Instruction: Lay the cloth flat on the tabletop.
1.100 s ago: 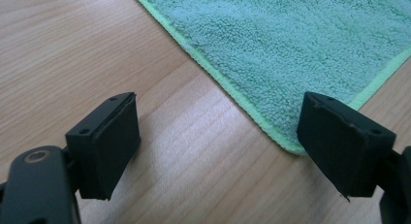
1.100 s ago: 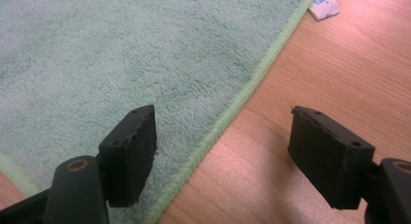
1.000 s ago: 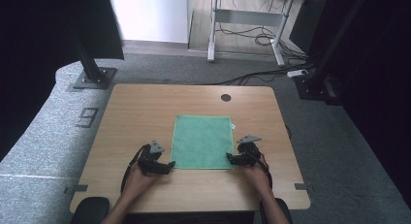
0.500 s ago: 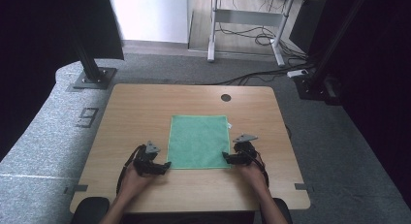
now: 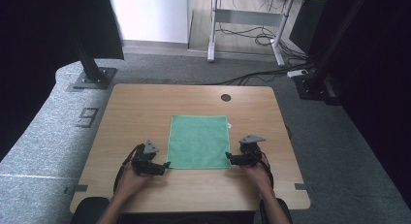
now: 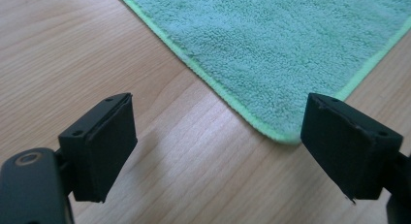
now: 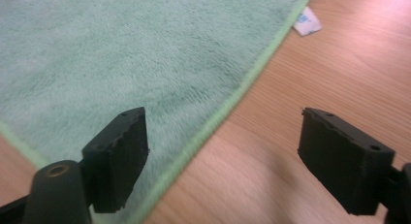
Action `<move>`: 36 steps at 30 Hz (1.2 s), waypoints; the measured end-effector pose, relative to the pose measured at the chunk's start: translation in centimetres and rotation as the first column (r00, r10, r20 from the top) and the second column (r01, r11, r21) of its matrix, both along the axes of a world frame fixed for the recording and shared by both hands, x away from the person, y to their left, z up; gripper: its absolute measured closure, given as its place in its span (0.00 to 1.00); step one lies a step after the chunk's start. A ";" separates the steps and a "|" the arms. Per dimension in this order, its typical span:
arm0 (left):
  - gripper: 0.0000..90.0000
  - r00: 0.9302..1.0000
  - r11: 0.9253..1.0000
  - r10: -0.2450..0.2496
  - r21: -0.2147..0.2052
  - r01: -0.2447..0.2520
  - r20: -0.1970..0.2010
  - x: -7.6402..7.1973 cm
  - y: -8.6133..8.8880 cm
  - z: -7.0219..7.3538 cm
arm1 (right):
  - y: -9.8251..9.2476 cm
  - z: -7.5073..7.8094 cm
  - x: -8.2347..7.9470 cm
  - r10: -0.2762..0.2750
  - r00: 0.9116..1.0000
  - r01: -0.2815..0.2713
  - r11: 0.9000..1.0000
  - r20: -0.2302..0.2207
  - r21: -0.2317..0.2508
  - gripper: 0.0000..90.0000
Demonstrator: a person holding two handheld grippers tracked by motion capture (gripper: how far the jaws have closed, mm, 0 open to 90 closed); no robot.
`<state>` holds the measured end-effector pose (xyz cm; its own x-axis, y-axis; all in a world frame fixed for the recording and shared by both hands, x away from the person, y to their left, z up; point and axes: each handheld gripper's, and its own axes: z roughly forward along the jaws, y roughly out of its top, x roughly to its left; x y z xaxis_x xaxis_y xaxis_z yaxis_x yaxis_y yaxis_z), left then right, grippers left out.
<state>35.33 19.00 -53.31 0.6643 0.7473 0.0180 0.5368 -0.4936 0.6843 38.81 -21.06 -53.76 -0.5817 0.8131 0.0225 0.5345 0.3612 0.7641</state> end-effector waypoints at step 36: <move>0.00 0.999 1.000 0.025 0.005 -0.025 -0.043 -0.5 3.5 -1.6 | -2.6 -1.9 -2.2 -0.026 0.998 0.023 0.998 -0.051 -0.054 0.00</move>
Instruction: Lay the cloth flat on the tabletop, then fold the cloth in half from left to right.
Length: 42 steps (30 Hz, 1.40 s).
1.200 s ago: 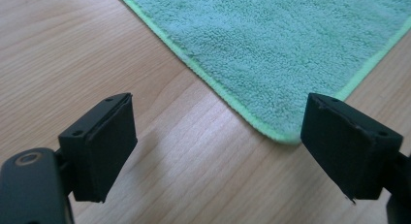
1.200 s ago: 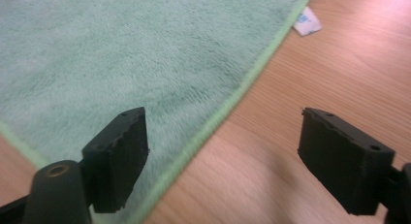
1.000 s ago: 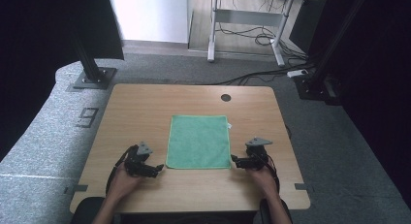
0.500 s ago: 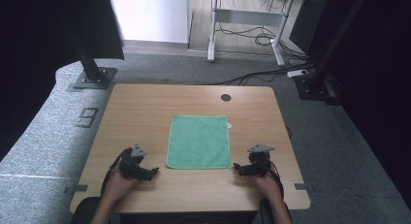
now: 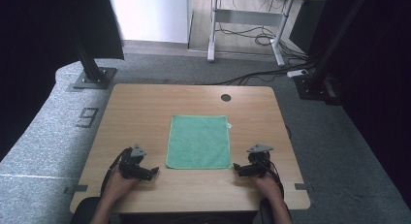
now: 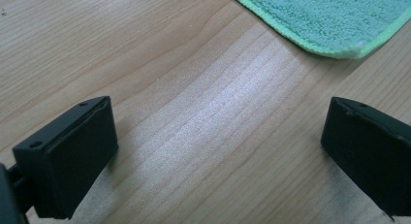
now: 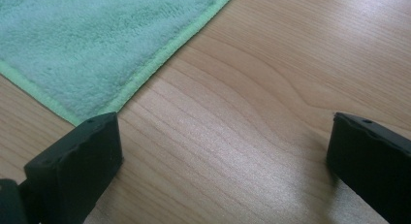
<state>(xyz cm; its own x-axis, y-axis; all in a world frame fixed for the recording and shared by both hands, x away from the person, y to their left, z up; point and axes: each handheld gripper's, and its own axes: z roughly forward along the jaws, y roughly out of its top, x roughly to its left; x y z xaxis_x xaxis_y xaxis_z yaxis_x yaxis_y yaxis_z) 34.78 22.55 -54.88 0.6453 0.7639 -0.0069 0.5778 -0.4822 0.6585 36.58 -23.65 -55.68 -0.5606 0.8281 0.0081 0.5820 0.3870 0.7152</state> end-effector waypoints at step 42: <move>0.00 0.998 0.999 0.045 0.022 -0.046 0.045 5.7 -5.3 0.1 | 2.8 0.4 0.3 -0.007 1.000 0.007 1.000 -0.015 -0.006 0.03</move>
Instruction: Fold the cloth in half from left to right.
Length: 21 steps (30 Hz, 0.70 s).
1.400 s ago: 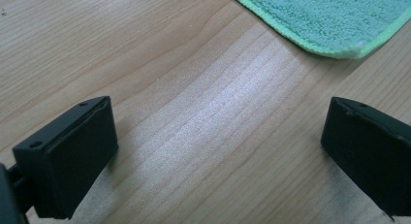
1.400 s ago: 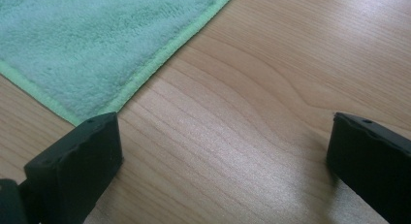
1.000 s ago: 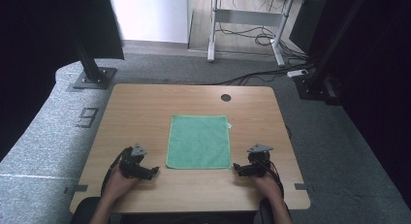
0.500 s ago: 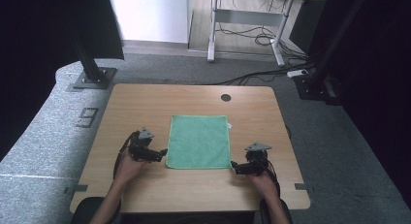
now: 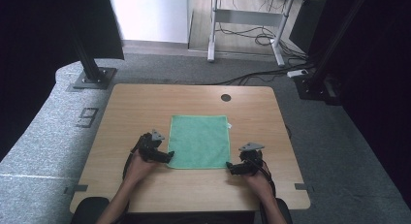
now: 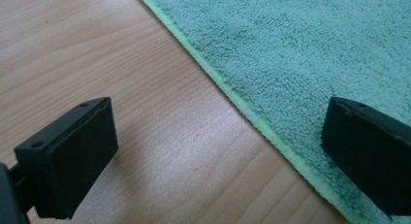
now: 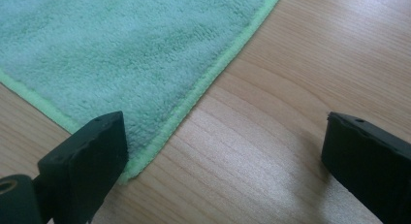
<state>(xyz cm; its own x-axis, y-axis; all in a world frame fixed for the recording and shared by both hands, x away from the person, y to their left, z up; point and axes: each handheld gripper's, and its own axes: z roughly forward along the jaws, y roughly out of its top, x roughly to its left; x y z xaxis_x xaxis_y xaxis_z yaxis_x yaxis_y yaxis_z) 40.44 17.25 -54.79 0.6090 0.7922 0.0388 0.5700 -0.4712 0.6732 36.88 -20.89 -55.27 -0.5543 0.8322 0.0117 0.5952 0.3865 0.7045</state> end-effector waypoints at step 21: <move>0.00 1.000 1.000 -0.012 0.000 0.012 -0.006 -5.5 -3.5 0.0 | -4.2 -0.2 0.9 -0.085 0.996 0.085 0.996 0.008 0.012 0.03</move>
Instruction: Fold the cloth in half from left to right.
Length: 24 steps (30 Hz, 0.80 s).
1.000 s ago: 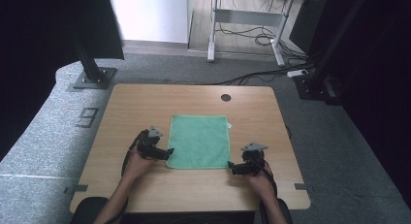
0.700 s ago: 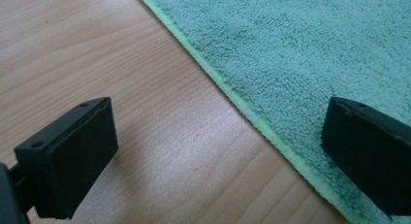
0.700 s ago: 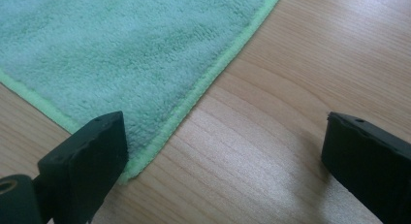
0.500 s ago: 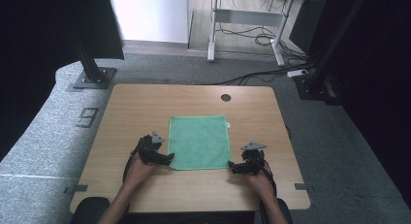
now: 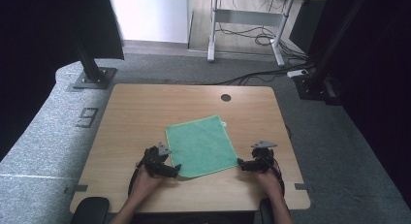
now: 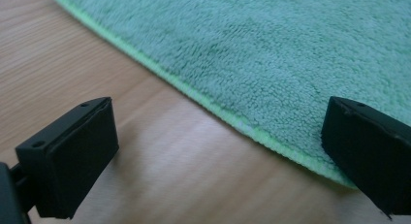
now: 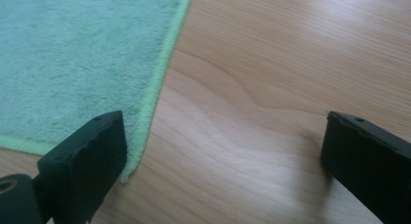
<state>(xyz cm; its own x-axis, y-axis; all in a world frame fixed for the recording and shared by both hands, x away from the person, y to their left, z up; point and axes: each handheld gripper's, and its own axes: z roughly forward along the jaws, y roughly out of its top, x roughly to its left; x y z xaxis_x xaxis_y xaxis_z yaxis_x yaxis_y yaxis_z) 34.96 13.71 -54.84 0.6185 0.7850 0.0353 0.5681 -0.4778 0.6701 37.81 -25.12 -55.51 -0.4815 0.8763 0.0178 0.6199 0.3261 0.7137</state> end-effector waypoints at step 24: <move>0.02 0.995 0.993 0.101 -0.056 -0.100 0.010 8.0 4.1 1.3 | -0.3 -0.2 -0.1 -0.013 1.000 0.013 1.000 0.010 0.002 0.01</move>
